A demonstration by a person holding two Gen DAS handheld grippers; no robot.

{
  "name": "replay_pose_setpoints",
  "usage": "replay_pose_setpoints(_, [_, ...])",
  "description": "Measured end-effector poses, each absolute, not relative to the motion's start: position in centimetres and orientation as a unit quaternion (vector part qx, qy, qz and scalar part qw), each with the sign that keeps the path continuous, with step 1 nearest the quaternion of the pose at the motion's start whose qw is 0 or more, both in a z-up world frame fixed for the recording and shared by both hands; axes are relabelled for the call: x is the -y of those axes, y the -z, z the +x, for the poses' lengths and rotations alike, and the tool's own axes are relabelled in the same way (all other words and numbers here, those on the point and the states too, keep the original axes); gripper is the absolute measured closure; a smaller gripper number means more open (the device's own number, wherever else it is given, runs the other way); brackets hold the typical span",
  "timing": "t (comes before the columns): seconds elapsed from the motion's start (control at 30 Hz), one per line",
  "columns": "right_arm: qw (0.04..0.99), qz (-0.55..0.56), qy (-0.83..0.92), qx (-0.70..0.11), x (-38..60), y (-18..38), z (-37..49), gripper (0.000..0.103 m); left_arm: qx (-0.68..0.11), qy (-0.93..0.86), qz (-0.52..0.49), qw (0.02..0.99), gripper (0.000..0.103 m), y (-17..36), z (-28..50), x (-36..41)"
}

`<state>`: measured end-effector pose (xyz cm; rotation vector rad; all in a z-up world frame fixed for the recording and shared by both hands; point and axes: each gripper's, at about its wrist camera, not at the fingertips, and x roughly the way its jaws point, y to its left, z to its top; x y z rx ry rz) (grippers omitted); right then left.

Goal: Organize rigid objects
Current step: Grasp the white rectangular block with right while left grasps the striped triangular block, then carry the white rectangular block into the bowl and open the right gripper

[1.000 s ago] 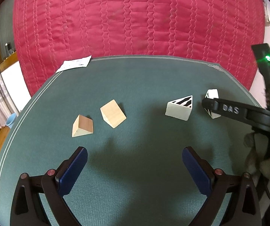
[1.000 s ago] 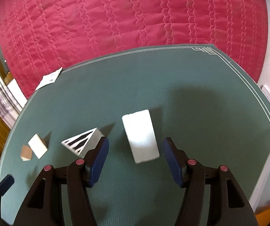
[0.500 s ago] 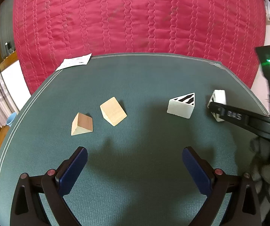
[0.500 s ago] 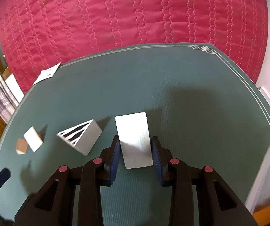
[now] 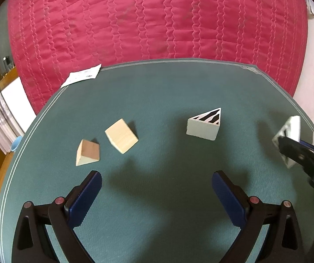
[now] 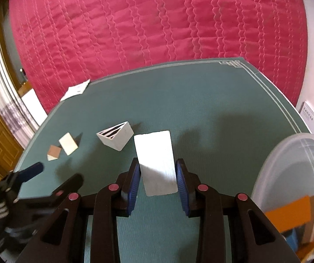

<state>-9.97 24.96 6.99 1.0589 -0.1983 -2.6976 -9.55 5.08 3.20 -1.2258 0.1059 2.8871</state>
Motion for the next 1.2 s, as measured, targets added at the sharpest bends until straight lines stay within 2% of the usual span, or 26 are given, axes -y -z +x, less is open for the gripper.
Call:
replay_pose_setpoints(0.37, [0.115,0.348,0.927,0.086,-27.8,-7.6,-7.3,0.070,-0.040,-0.918,-0.393,0.036,0.002,-3.1,-13.0,-7.7])
replay_pose_setpoints(0.63, [0.116,0.339,0.929,0.089,-28.2,-7.9,-6.8,0.070,-0.051,-0.915,-0.394,0.065,0.009,-2.6,-15.5,-8.8])
replay_pose_setpoints(0.7, [0.117,0.338,0.930,0.088,-28.2,-8.0,-6.7,0.070,-0.046,-0.912,-0.401,0.067,0.016,-2.2,-16.4,-8.8])
replay_pose_setpoints(0.87, [0.118,0.336,0.931,0.087,-28.3,-8.1,-6.6,0.070,-0.031,-0.905,-0.418,0.069,0.024,-1.6,-18.3,-9.0])
replay_pose_setpoints(0.93, [0.117,0.335,0.931,0.087,-28.3,-8.0,-6.5,0.070,-0.033,-0.904,-0.421,0.071,0.033,-1.5,-18.7,-9.2])
replay_pose_setpoints(0.97, [0.117,0.335,0.931,0.087,-28.3,-8.0,-6.5,0.070,-0.033,-0.902,-0.425,0.073,0.040,-1.4,-18.9,-9.3])
replay_pose_setpoints(1.03, [0.116,0.335,0.931,0.089,-28.3,-8.0,-6.4,0.070,-0.037,-0.902,-0.423,0.075,0.044,-1.4,-18.8,-9.5])
replay_pose_setpoints(1.13, [0.115,0.334,0.931,0.091,-28.5,-8.1,-6.3,0.070,-0.042,-0.904,-0.417,0.085,0.056,-1.4,-18.4,-9.7])
replay_pose_setpoints(1.2, [0.115,0.334,0.931,0.092,-28.5,-8.2,-6.2,0.070,-0.043,-0.904,-0.416,0.085,0.056,-1.5,-18.1,-9.7])
